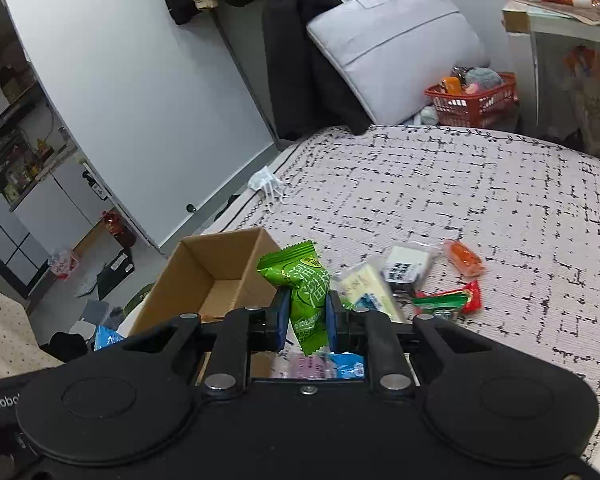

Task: Organize snacks
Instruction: 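Carry blue packet with left gripper while right carries green candy to box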

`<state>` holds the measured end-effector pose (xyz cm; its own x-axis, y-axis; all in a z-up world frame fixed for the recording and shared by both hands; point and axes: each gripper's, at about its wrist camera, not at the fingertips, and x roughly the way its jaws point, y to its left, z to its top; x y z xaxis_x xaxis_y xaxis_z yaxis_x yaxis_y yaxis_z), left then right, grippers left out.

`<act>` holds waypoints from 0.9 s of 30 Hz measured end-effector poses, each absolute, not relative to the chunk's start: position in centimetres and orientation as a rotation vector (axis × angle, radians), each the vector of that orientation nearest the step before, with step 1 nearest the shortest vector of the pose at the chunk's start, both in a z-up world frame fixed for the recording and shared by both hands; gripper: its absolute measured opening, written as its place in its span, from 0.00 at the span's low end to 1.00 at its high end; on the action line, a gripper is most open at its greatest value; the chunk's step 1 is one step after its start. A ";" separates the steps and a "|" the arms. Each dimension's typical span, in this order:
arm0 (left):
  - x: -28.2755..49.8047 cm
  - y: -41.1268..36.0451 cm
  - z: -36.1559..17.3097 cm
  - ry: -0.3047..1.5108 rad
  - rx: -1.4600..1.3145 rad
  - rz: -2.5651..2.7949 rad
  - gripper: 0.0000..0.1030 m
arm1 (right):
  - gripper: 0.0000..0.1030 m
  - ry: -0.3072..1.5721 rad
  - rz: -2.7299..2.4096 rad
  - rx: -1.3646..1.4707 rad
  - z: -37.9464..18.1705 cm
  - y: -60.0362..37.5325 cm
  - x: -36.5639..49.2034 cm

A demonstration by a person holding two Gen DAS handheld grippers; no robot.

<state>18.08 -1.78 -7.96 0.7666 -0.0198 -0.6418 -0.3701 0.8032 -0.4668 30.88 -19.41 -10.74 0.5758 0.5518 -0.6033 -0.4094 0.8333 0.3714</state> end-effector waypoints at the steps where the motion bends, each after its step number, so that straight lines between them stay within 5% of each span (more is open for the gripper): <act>1: 18.0 -1.4 -7.8 0.675 -0.618 0.206 0.25 | 0.18 0.768 0.570 0.199 -10.6 -19.1 30.7; 27: 17.7 7.8 -9.8 0.687 -0.696 0.218 0.25 | 0.18 0.718 0.582 0.078 -10.1 -10.6 28.0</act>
